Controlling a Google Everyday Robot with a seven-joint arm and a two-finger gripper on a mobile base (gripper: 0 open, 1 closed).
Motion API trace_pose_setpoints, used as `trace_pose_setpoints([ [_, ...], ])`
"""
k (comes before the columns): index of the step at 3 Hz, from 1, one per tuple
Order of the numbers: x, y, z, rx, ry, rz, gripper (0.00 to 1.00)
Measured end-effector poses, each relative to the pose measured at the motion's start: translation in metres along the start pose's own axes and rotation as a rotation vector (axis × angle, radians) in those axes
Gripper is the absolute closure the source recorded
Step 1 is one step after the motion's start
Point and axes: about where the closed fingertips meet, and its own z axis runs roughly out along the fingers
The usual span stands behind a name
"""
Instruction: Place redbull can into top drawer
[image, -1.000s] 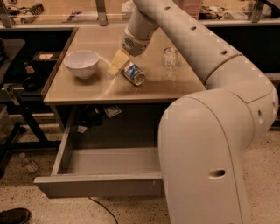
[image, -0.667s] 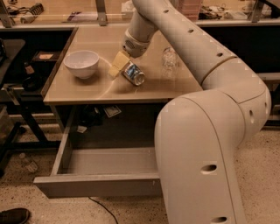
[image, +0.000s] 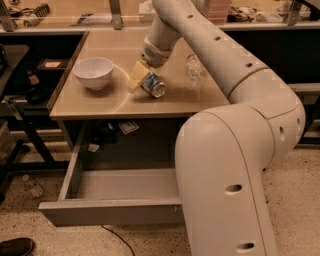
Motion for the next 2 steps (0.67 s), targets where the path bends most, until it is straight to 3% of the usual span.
trace_pose_setpoints([
  [2, 0.0000, 0.0000, 0.0001, 0.000, 0.000, 0.000, 0.64],
])
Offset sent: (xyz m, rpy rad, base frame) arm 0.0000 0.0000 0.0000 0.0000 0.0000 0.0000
